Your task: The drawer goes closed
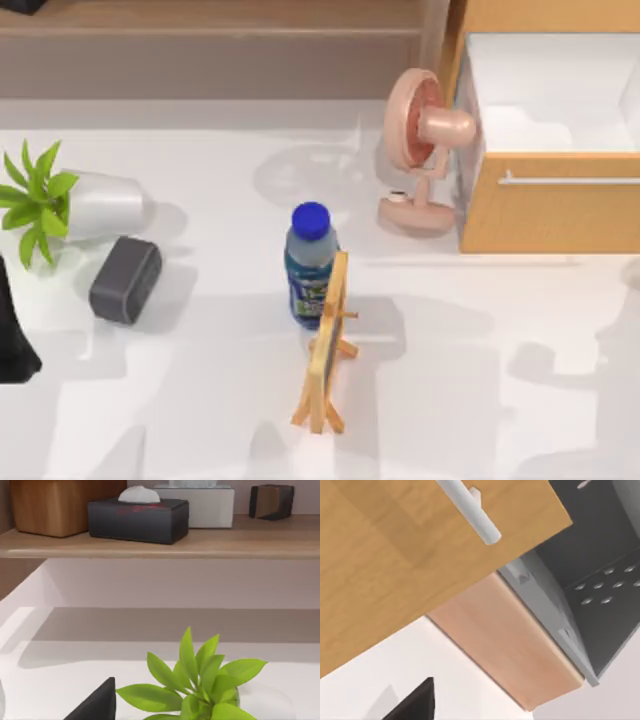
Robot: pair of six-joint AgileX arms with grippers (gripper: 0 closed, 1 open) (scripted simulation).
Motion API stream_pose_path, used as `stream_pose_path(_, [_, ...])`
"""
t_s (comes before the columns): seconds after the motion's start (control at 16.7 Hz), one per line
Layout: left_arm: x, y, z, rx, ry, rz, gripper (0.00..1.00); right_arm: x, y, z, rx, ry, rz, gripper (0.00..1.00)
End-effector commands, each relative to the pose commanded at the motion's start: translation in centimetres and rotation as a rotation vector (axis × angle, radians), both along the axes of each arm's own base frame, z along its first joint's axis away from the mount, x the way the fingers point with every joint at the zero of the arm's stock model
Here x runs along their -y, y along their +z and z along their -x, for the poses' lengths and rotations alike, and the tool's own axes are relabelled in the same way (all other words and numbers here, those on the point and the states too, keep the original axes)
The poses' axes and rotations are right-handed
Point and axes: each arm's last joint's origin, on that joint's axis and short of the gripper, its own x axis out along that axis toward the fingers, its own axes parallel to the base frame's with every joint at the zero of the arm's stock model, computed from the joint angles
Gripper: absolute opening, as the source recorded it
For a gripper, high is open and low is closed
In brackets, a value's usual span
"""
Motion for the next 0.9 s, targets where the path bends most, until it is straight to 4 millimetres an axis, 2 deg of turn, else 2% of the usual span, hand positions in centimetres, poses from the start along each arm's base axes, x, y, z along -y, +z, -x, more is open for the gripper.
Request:
stream_pose_path(0.24, [0.0,0.0,0.0,0.0,0.0,0.0,1.0,-5.5,-1.0,0.0,-0.01,0.112,0.369,1.0])
stream_pose_path(0.48, [0.0,0.0,0.0,0.0,0.0,0.0,1.0,-10.1,-1.3,0.2,0.036,0.197,0.577,1.0])
stream_pose_path(0.66, [0.0,0.0,0.0,0.0,0.0,0.0,1.0,-11.7,-1.3,0.4,0.058,0.222,0.626,1.0])
stream_pose_path(0.9, [0.0,0.0,0.0,0.0,0.0,0.0,1.0,-11.8,-1.3,0.4,0.059,0.223,0.628,1.0])
